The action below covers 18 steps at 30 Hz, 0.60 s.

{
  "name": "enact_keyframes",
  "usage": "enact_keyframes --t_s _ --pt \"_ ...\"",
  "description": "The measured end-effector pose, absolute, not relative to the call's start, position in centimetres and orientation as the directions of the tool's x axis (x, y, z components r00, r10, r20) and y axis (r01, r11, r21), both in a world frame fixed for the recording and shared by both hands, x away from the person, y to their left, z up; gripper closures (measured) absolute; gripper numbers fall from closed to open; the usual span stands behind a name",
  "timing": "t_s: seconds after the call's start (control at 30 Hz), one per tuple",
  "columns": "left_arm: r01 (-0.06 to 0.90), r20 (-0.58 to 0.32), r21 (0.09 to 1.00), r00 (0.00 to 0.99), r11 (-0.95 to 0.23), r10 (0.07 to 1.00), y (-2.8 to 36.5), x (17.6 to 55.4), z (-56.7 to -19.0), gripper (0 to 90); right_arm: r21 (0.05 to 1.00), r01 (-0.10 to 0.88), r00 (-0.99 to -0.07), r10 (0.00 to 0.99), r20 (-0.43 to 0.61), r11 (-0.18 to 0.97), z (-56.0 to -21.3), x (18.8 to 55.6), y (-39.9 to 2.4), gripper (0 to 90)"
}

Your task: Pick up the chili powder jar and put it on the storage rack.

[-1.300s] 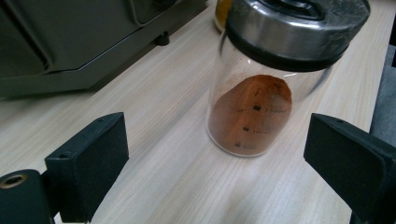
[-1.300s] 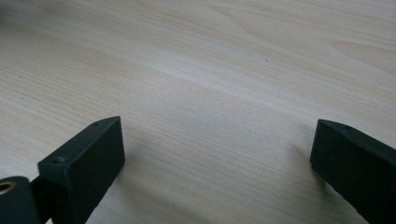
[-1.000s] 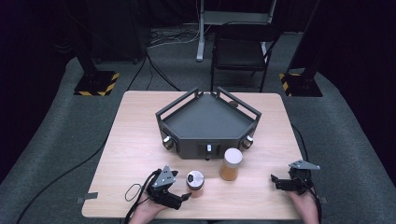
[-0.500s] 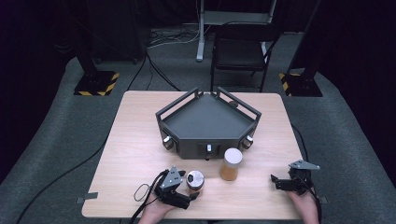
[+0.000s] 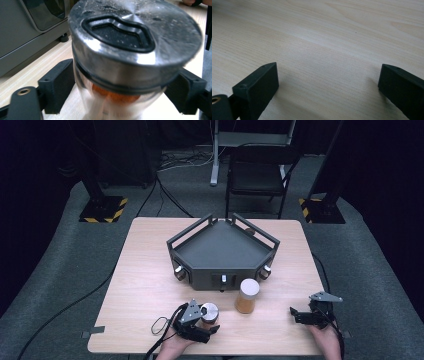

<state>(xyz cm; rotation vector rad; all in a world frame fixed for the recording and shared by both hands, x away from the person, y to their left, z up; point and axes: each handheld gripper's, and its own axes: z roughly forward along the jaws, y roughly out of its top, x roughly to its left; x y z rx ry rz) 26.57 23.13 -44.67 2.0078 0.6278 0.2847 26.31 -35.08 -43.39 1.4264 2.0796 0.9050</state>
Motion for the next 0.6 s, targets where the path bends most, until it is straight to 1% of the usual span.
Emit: enact_keyframes --t_s 0.1,0.13,0.17,0.37,0.6 --pt "0.316 -0.073 0.869 0.843 -0.38 0.534 23.14 26.88 -45.04 23.0 0.734 0.632 -0.358 0.934 -0.006 0.247 -43.39 26.31 -35.09 1.9" --pt "0.309 -0.064 0.871 0.841 -0.381 0.537 23.09 26.76 -45.11 26.5 0.734 0.632 -0.358 0.934 -0.006 0.247 -43.39 26.31 -35.09 1.9" --pt "0.304 -0.057 0.871 0.843 -0.386 0.535 23.05 26.75 -45.07 27.9 0.734 0.632 -0.358 0.934 -0.006 0.247 -43.39 26.31 -35.09 1.9" --pt "0.298 -0.043 0.87 0.84 -0.394 0.541 22.81 26.54 -44.94 28.8 0.734 0.632 -0.358 0.934 -0.006 0.247 -43.39 26.31 -35.09 1.8" --pt "0.309 -0.057 0.869 0.838 -0.387 0.542 23.08 26.66 -44.73 29.1 0.734 0.632 -0.358 0.934 -0.006 0.247 -43.39 26.31 -35.09 1.9"
